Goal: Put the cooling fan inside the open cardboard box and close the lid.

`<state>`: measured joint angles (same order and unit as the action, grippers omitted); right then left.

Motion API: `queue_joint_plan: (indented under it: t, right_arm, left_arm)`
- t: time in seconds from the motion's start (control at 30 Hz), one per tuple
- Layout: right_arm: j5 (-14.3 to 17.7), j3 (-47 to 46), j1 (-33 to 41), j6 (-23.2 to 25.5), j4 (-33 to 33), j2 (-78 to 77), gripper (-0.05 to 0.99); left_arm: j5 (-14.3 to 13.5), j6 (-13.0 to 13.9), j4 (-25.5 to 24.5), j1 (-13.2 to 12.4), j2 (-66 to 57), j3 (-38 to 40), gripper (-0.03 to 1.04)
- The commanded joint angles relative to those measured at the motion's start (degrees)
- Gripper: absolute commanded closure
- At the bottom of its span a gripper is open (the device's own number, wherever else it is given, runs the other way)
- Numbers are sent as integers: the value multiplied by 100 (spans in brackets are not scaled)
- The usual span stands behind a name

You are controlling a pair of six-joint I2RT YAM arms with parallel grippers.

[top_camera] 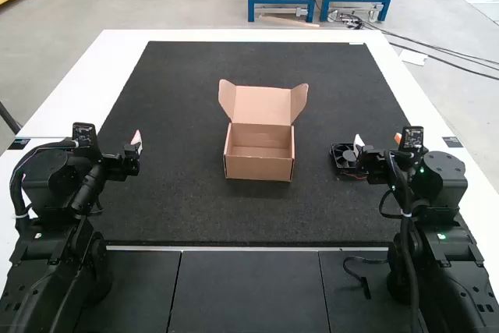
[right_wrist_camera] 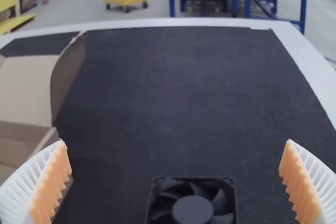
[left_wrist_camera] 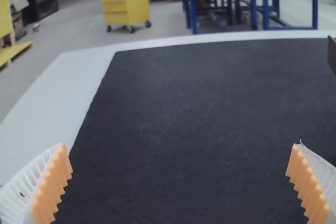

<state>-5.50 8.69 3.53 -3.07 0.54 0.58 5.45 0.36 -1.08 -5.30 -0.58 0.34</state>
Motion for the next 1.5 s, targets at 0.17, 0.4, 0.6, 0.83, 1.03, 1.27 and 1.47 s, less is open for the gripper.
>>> queue_joint_plan:
  t: [0.17, 0.4, 0.6, 0.83, 1.03, 1.27, 1.47]
  right_arm:
    - [22, -869, 43, -44, -62, -58, 2]
    - [22, -869, 43, 70, 87, -58, 2]
    - [119, -869, 34, 202, 711, -58, 2]
    - [400, -421, 16, 202, 1265, -58, 2]
    - [541, 274, 16, 202, 1274, 276, 2]
    - [725, 1118, 16, 210, 1071, 1050, 2]
    - [796, 1909, 25, 246, 694, 1568, 2]
  left_arm:
    - [35, -54, 29, -50, 67, -34, 4]
    - [52, -326, 161, -50, 67, -25, 4]
    - [-62, -361, 644, -41, 67, -25, 4]
    - [-343, -352, 1260, -41, 67, 423, 4]
    - [-580, -344, 1224, -41, -21, 1030, 5]
    - [-563, -335, 996, -15, -716, 1777, 5]
    - [-660, -335, 970, -24, -1313, 2348, 5]
